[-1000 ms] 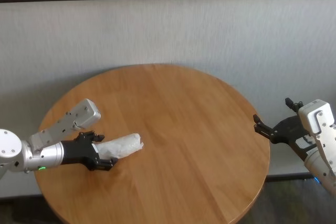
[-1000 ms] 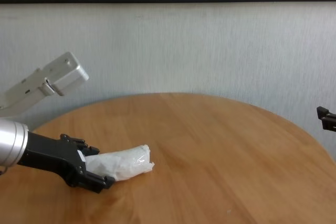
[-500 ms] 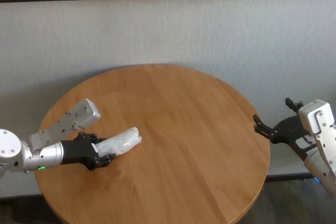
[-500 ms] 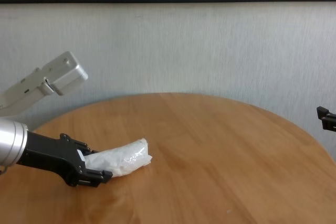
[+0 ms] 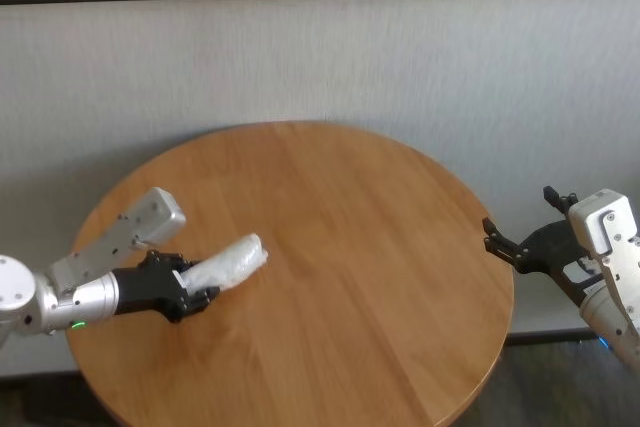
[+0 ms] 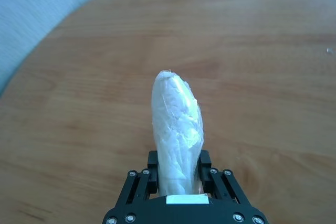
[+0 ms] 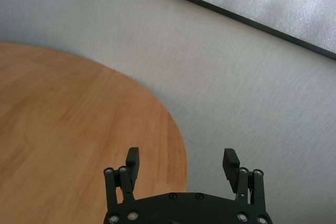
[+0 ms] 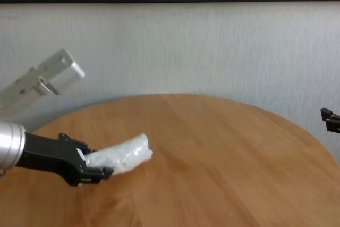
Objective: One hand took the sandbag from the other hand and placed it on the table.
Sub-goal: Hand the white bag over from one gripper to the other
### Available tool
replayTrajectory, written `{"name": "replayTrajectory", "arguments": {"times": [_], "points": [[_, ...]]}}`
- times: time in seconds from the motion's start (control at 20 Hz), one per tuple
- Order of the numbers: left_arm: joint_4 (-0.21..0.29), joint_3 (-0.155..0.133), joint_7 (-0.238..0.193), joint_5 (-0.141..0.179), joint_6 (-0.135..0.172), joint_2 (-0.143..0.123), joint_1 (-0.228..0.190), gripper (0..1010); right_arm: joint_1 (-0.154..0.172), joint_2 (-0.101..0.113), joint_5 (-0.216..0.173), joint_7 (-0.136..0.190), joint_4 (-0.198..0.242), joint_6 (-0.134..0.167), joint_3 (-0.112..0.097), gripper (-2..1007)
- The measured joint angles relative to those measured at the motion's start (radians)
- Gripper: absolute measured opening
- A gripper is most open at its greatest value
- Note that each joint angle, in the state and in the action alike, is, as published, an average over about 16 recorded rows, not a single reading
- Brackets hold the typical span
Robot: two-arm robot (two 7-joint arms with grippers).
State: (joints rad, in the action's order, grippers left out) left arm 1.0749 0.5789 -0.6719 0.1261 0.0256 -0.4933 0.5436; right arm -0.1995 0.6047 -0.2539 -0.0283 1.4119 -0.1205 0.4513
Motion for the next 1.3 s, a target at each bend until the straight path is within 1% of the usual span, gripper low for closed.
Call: {"name": "replayTrajectory", "arguments": {"times": [0.2, 0.4, 0.5, 0.65, 0.8, 0.95, 1.1, 1.3], "points": [[0.061, -0.041, 0.019, 0.039, -0.018, -0.010, -0.043, 467, 0.000, 0.000, 0.000, 0.000, 0.000, 0.000, 0.000, 1001], [0.133, -0.083, 0.032, 0.086, -0.044, -0.018, -0.088, 443, 0.000, 0.000, 0.000, 0.000, 0.000, 0.000, 0.000, 1001], [0.164, -0.100, 0.036, 0.106, -0.059, -0.020, -0.106, 433, 0.000, 0.000, 0.000, 0.000, 0.000, 0.000, 0.000, 1001], [0.200, -0.116, 0.041, 0.129, -0.079, -0.020, -0.123, 421, 0.000, 0.000, 0.000, 0.000, 0.000, 0.000, 0.000, 1001], [0.218, -0.121, 0.043, 0.140, -0.095, -0.012, -0.127, 413, 0.000, 0.000, 0.000, 0.000, 0.000, 0.000, 0.000, 1001], [0.224, -0.118, 0.044, 0.145, -0.106, 0.000, -0.123, 407, 0.000, 0.000, 0.000, 0.000, 0.000, 0.000, 0.000, 1001], [0.220, -0.109, 0.043, 0.144, -0.111, 0.012, -0.112, 404, 0.000, 0.000, 0.000, 0.000, 0.000, 0.000, 0.000, 1001], [0.208, -0.093, 0.040, 0.136, -0.110, 0.027, -0.093, 404, 0.000, 0.000, 0.000, 0.000, 0.000, 0.000, 0.000, 1001]]}}
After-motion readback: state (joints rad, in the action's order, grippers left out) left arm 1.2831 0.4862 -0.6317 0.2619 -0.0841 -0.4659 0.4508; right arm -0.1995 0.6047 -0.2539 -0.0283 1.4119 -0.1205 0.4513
